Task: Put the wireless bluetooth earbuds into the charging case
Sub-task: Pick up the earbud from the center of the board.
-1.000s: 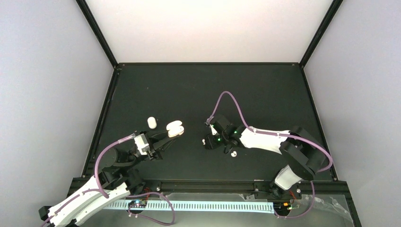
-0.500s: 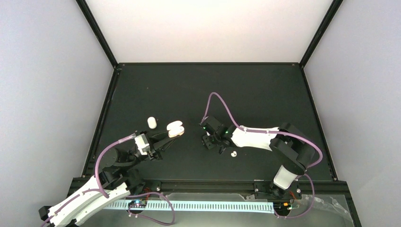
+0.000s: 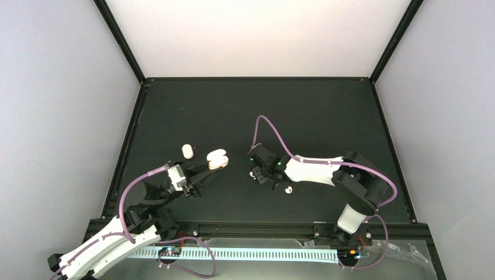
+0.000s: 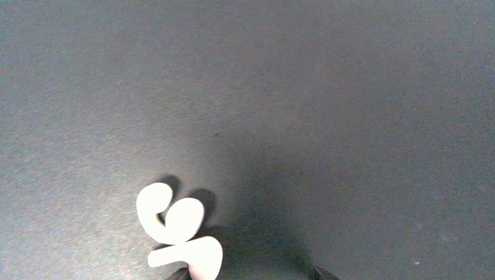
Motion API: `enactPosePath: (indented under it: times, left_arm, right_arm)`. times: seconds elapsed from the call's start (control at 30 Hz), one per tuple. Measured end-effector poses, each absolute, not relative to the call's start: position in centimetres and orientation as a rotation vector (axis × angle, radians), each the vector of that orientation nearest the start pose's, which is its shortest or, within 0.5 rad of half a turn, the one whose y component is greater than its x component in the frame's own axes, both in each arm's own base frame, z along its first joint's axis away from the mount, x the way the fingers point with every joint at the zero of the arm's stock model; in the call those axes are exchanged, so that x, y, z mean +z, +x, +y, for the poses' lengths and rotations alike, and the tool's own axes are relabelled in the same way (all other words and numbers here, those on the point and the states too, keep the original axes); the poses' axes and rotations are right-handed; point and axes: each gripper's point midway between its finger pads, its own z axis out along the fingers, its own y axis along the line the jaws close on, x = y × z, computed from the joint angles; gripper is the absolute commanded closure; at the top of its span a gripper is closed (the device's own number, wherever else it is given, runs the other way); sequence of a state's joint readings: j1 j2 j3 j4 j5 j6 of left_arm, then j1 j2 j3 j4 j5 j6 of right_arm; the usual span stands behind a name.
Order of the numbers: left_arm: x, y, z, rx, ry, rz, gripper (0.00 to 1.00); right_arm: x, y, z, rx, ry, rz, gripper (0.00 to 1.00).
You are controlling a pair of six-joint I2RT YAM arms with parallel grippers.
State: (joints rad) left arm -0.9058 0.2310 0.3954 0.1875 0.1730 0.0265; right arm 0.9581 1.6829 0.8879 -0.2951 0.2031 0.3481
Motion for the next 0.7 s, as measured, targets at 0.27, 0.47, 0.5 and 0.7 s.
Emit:
enactPosePath:
  times: [0.27,0.47,0.5,0.7]
  left_arm:
    - [35.7,11.5,-19.4,-0.868,0.707,1.057,0.98]
    - [35.7,11.5,-19.4,-0.867,0.708,1.056,0.98]
    - [35.7,11.5,-19.4,-0.867,0.708,1.056,0.98]
    - [35.7,11.4,-19.4,-0.868,0.711,1.055,0.98]
  right_arm:
    - [2.9,27.3,26.2,0.158,-0.596,2.562,0.47]
    - [4.9,27.5,26.4,0.251,-0.575,2.528,0.48]
    - [5.7,27.3,26.6,0.283,-0.575,2.512,0.50]
    - [9.8,27.7,29.0,0.420,-0.627,2.429,0.56]
